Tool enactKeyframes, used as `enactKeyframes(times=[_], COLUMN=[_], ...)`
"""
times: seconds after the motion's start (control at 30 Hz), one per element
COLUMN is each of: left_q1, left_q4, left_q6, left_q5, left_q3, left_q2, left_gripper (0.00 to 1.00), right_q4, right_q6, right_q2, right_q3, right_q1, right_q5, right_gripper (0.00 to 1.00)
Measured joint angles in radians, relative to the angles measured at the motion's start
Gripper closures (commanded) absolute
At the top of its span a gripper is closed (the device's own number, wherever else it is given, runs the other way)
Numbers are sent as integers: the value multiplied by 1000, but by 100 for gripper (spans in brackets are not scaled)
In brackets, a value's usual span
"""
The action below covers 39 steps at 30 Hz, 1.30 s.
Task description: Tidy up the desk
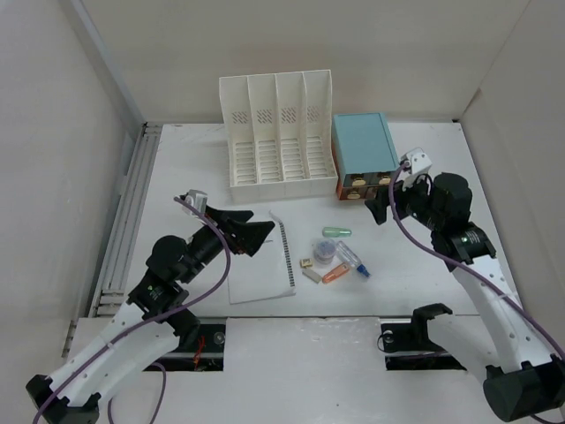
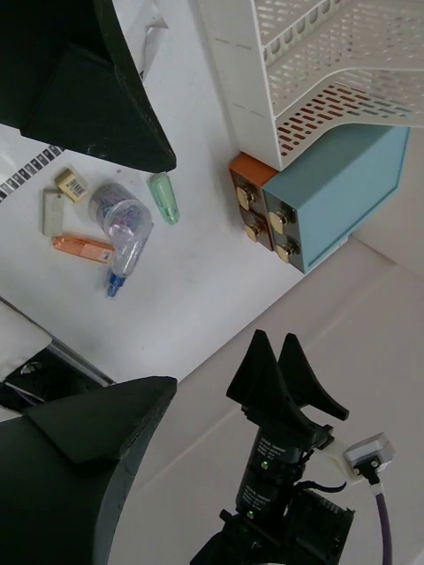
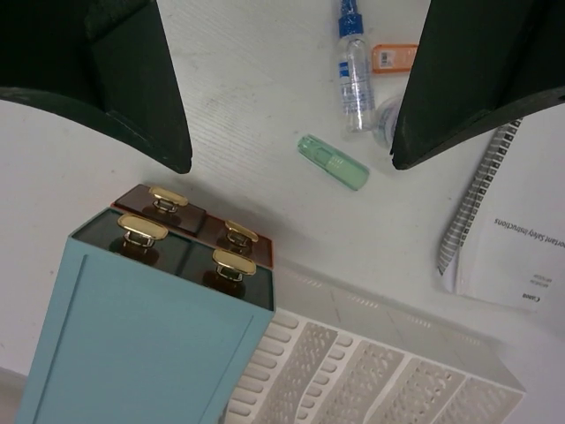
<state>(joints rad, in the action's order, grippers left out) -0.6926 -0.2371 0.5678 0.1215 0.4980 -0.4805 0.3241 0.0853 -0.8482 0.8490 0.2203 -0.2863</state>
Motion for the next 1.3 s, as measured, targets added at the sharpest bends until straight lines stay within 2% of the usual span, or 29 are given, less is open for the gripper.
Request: enactKeyframes(times=[0.2, 0.23, 0.27, 0.3, 0.33, 0.37, 0.4, 0.43, 0.47, 0.5, 0.53, 0.57, 0.6, 0.67, 0.7, 0.73, 0.8, 0.87, 1.07, 1.3], left_q1=[0, 0, 0, 0, 0, 0, 0, 0, 0, 0, 0, 0, 0, 0, 0, 0, 0, 0, 0, 0], left_q4=[3, 10, 16, 24, 29, 39, 47, 56, 59, 64, 64, 67, 71, 84, 93, 108, 153, 209, 342, 347], left_q6=[19, 24, 29, 34, 40, 45, 49, 56, 64, 70, 78, 91, 96, 113, 122, 130, 166, 201, 286, 302], left_q5=[-3, -7, -12, -18, -24, -30, -38, -45, -51, -56, -59, -62, -68, -78, -85, -97, -128, -176, -330, -431], left_q3=[-29, -39, -46, -53, -60, -63, -66, -70, -77, -85, -96, -107, -120, -145, -156, -166, -182, -187, -187, -187], left_q2=[-1, -1, -1, 1, 3, 5, 11, 16, 25, 35, 47, 58, 69, 97, 107, 114, 126, 131, 72, -38], left_gripper=[0, 0, 0, 0, 0, 0, 4, 12, 19, 27, 62, 74, 79, 75, 40, 27, 15, 12, 12, 12], right_q4=[21, 29, 37, 43, 47, 47, 49, 50, 50, 50, 51, 51, 51, 50, 50, 51, 53, 48, -4, -105], right_q6=[134, 156, 175, 192, 201, 215, 220, 223, 227, 230, 239, 249, 256, 265, 267, 268, 269, 267, 232, 142], right_q2=[-14, -17, -19, -23, -26, -29, -31, -32, -33, -34, -41, -51, -65, -127, -163, -210, -320, -423, -618, -833], right_q3=[0, 0, 0, 0, 0, 0, 0, 0, 0, 0, 0, 0, 0, 0, 2, 5, 19, 31, 88, 281], right_q1=[-57, -71, -80, -89, -95, -98, -101, -101, -101, -101, -101, -102, -102, -97, -88, -76, -40, 6, 159, 286], right_q5=[-124, -145, -161, -175, -194, -203, -211, -224, -238, -257, -288, -323, -356, -431, -459, -480, -508, -518, -507, -441], right_gripper=[0, 7, 19, 40, 94, 100, 100, 100, 42, 14, 0, 0, 0, 0, 0, 0, 0, 0, 0, 0])
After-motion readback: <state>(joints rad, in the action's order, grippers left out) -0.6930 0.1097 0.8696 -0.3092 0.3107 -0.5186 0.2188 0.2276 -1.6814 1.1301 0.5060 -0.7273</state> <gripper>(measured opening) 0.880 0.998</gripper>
